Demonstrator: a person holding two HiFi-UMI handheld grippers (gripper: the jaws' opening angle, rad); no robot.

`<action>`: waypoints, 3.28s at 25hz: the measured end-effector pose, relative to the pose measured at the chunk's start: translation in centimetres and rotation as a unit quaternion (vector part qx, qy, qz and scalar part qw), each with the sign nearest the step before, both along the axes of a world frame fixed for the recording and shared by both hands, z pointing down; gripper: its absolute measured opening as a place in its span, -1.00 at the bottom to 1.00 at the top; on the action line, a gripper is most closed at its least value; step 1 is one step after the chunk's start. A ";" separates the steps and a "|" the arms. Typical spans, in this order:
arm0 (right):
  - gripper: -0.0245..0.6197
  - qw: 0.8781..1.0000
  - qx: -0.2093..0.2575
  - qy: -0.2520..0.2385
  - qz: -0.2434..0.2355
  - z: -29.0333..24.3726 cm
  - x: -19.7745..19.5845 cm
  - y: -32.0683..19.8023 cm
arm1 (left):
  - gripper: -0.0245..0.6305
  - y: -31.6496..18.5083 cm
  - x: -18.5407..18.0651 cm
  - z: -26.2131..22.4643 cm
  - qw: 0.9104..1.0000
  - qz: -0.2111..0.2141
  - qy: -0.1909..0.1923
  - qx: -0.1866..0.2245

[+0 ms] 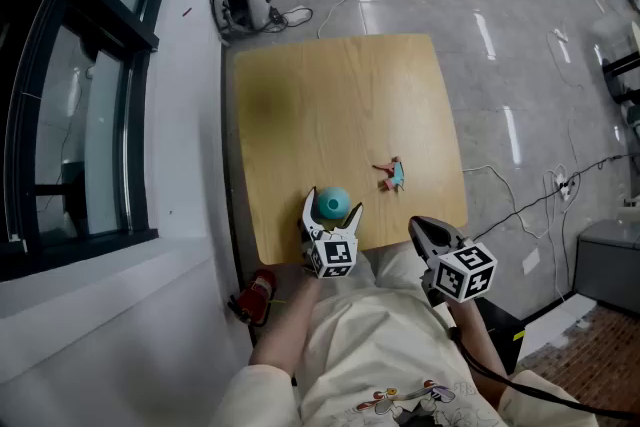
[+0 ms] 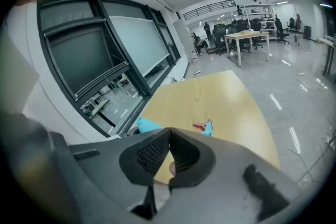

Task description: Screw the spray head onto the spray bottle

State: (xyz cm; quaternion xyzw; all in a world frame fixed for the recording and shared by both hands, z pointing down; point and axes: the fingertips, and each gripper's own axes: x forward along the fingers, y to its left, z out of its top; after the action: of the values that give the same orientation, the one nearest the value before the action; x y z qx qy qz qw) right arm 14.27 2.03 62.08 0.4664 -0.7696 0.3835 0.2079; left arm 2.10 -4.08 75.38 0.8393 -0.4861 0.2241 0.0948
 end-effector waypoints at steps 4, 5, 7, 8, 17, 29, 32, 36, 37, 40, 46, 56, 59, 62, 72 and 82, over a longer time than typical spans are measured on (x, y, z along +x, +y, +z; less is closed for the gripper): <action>-0.90 1.000 0.006 -0.003 -0.021 0.8 -1.6 -0.6 | 0.41 -3.0 -0.5 1.5 1.000 -0.003 -0.021 -0.018; -0.90 1.000 0.004 -0.005 -0.023 1.1 -1.9 -0.5 | 0.39 -3.3 -0.6 1.4 0.999 -0.002 -0.030 -0.022; -0.90 1.000 0.002 -0.009 -0.024 1.2 -2.2 -0.3 | 0.38 -3.4 -0.7 0.3 0.999 0.002 -0.036 -0.023; -0.90 1.000 0.004 -0.011 -0.024 1.2 -2.3 -0.5 | 0.38 -3.3 -0.7 -0.6 0.999 0.005 -0.034 -0.022; -0.90 0.990 -0.075 -0.082 0.084 5.3 -0.1 -4.7 | 0.38 -0.7 -0.5 -10.0 1.000 0.022 -0.008 -0.004; -0.57 0.893 -0.277 -0.227 0.274 12.5 3.2 -9.3 | 0.38 1.9 0.9 -11.8 0.999 0.050 -0.014 -0.012; -0.48 0.850 -0.348 -0.240 0.313 14.5 3.6 -8.4 | 0.38 1.8 1.0 -11.8 0.998 0.052 -0.021 -0.012; -0.45 0.790 -0.392 -0.244 0.403 15.7 2.9 -7.4 | 0.38 1.7 1.1 -12.1 0.999 0.050 -0.019 -0.009; -0.45 0.777 -0.398 -0.243 0.424 15.9 2.6 -7.4 | 0.38 1.7 1.1 -12.1 0.999 0.050 -0.019 -0.009; -0.45 0.747 -0.412 -0.227 0.470 17.3 2.7 -7.3 | 0.38 1.9 0.9 -12.2 0.998 0.052 -0.022 -0.008; -0.55 0.739 -0.403 -0.202 0.501 18.8 3.7 -8.1 | 0.38 2.7 0.6 -12.0 0.998 0.059 -0.034 -0.007; -0.59 0.877 -0.194 -0.234 0.371 8.3 4.1 -12.4 | 0.38 2.1 0.7 -12.4 0.997 0.062 -0.032 -0.036; -0.59 0.910 -0.092 -0.264 0.305 0.4 2.9 -14.7 | 0.38 0.9 1.2 -13.2 0.995 0.068 -0.029 -0.063; -0.59 0.923 -0.002 -0.298 0.244 -8.2 1.3 -16.7 | 0.38 -0.8 1.4 -14.2 0.993 0.068 -0.036 -0.088; -0.59 0.908 0.192 -0.358 0.102 -28.3 -2.9 -18.4 | 0.38 -5.0 1.0 -19.1 0.992 0.072 -0.076 -0.072; -0.59 0.912 0.265 -0.300 -0.086 -31.8 -9.5 -12.9 | 0.38 -3.7 1.7 -28.1 0.978 0.179 -0.080 -0.074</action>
State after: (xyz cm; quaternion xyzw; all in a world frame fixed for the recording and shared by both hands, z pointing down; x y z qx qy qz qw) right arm 4.76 -10.89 30.26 0.2995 -0.9061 0.2678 -0.1324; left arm 3.79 -7.81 47.33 0.8828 -0.3165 0.3387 0.0760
